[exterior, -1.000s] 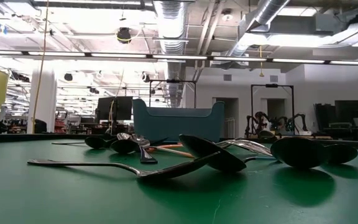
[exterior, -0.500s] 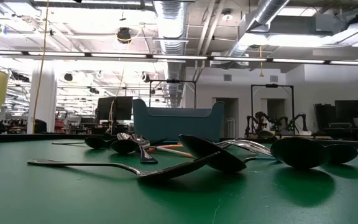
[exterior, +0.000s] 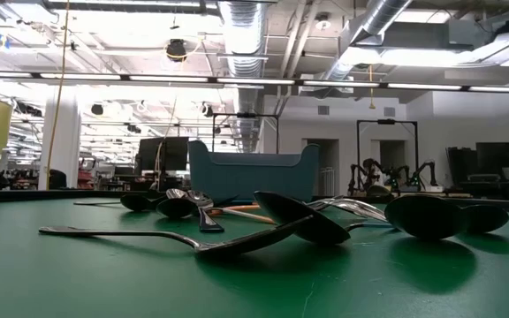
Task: Sort silverware by color (type)
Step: Put the black spoon into the light blue bin
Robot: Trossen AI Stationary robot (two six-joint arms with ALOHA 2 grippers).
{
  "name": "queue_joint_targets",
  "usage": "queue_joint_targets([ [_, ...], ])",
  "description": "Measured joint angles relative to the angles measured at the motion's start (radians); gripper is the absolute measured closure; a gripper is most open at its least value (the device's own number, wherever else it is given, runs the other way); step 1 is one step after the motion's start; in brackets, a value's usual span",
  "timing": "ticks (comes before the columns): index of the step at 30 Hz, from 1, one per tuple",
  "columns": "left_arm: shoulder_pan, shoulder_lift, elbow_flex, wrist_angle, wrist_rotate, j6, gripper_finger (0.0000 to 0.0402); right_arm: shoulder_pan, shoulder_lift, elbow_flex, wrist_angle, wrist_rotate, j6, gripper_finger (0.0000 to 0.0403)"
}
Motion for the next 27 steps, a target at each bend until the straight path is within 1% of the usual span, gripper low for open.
queue_joint_targets([
  [3,0.0,0.017,0.0,-0.006,0.028,-0.006,0.0276,0.0,-0.064,-0.145,0.116,-0.001,0.028,0.0276],
  [8,0.0,0.055,0.0,-0.006,0.03,-0.029,0.0276,0.004,-0.142,-0.354,0.301,-0.012,0.045,0.0276],
  [11,0.0,0.08,0.0,-0.002,0.03,-0.029,0.0276,0.002,-0.182,-0.462,0.457,-0.053,0.068,0.0276],
  [13,0.0,0.098,0.0,0.0,0.03,-0.029,0.0276,0.002,-0.208,-0.518,0.527,-0.062,0.091,0.0275],
  [18,0.0,0.144,0.0,-0.002,0.038,-0.029,0.0276,0.002,-0.249,-0.595,0.584,-0.065,0.12,0.0275],
  [27,-0.001,0.279,-0.006,-0.016,0.122,-0.027,0.0276,0.002,-0.275,-0.658,0.608,-0.084,0.119,0.0275],
])
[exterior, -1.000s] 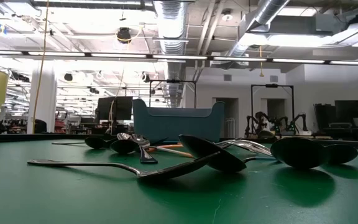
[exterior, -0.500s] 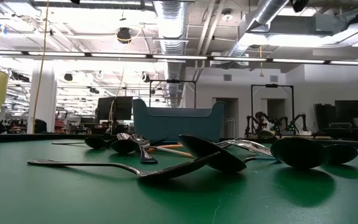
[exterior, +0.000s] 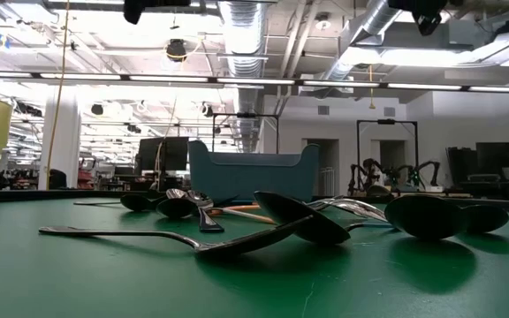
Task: Sort silverware by color (type)
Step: Put the black spoon into the light blue bin
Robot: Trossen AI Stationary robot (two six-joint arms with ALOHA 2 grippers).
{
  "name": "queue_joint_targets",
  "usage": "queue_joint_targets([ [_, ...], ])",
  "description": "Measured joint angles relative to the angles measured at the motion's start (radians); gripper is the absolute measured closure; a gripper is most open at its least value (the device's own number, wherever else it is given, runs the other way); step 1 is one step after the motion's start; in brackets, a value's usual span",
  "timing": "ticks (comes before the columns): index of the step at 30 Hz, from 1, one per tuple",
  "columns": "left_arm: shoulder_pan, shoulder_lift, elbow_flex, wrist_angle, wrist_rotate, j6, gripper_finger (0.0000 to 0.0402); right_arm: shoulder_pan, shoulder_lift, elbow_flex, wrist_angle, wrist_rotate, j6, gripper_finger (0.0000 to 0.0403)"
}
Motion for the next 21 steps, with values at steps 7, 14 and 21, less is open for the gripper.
queue_joint_targets([
  [7,0.0,0.122,0.0,-0.067,0.042,-0.007,0.0276,0.0,0.001,-0.076,0.05,-0.04,-0.004,0.0275],
  [14,0.008,0.178,-0.001,-0.145,0.082,-0.004,0.0276,-0.001,0.013,-0.131,0.158,-0.044,0.019,0.0275],
  [21,0.023,0.181,-0.001,-0.304,0.161,0.037,0.0276,-0.028,0.039,-0.137,0.222,-0.041,0.061,0.0275],
])
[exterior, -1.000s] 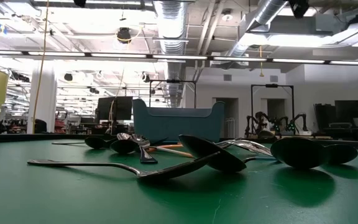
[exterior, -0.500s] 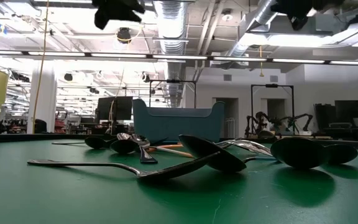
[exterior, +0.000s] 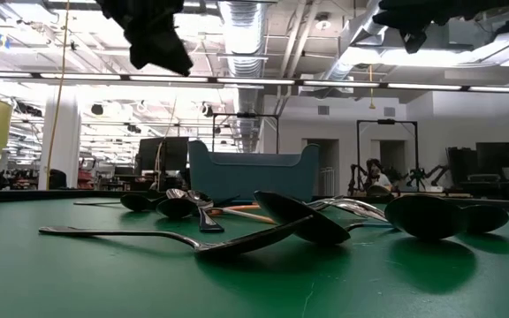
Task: Sort silverware by color (type)
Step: Put the black spoon into the light blue bin
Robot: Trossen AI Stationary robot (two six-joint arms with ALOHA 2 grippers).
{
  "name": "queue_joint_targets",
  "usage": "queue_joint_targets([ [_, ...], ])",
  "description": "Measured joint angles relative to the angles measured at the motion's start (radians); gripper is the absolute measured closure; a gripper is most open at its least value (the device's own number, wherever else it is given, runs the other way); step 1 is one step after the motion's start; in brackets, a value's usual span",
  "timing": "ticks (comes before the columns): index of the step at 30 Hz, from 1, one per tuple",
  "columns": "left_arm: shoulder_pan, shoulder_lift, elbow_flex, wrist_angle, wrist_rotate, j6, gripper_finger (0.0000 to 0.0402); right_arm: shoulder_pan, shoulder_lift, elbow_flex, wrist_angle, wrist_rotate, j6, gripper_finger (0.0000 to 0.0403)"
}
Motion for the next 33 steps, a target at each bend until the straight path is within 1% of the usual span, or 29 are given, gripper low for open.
queue_joint_targets([
  [4,0.0,0.0,0.0,-0.082,0.015,0.061,0.0276,-0.013,0.023,0.0,0.001,0.004,0.003,0.0275],
  [9,0.0,0.0,-0.008,-0.128,0.016,0.103,0.0276,-0.026,0.062,0.0,0.016,0.019,0.013,0.0275],
  [12,0.0,-0.005,-0.059,-0.096,0.033,0.1,0.0276,-0.026,0.092,0.0,0.054,0.019,0.013,0.0275],
  [16,0.0,-0.008,-0.169,-0.006,0.063,0.064,0.0276,-0.026,0.125,0.0,0.08,0.019,0.013,0.0275],
  [21,0.0,-0.007,-0.29,0.067,0.065,0.051,0.0276,-0.025,0.156,0.0,0.092,0.019,0.02,0.0275],
  [25,0.0,-0.007,-0.366,0.14,0.068,0.07,0.0276,-0.025,0.175,0.0,0.108,0.019,0.044,0.0275],
  [30,0.0,-0.005,-0.463,0.252,0.078,0.084,0.0276,-0.025,0.175,0.0,0.11,0.019,0.065,0.0275],
  [33,0.0,-0.005,-0.518,0.279,0.066,0.083,0.0276,-0.025,0.175,0.0,0.109,0.019,0.077,0.0275],
])
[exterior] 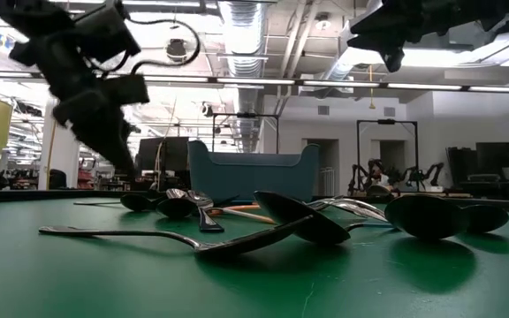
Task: Sort silverware by color (type)
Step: Put the black spoon into the light blue bin
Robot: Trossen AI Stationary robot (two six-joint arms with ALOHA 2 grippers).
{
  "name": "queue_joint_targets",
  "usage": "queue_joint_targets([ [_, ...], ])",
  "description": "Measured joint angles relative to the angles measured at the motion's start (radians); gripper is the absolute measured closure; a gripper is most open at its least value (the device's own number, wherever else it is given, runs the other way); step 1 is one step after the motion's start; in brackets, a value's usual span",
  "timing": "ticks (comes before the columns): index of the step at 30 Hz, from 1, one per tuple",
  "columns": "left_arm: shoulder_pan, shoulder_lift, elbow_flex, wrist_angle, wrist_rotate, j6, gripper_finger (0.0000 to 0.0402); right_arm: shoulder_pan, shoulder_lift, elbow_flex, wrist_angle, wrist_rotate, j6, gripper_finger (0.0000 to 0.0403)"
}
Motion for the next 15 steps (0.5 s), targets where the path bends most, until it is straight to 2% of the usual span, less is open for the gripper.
queue_joint_targets([
  [5,0.004,0.0,-0.063,0.056,-0.067,0.019,0.0276,0.0,0.0,0.0,0.0,0.0,0.012,0.0275],
  [9,0.022,0.0,-0.086,0.103,-0.051,0.039,0.0276,0.0,0.0,0.0,0.0,0.0,0.03,0.0275],
  [15,0.07,0.0,-0.086,0.132,-0.004,0.152,0.0276,0.0,0.0,0.0,0.0,0.0,0.047,0.0275],
])
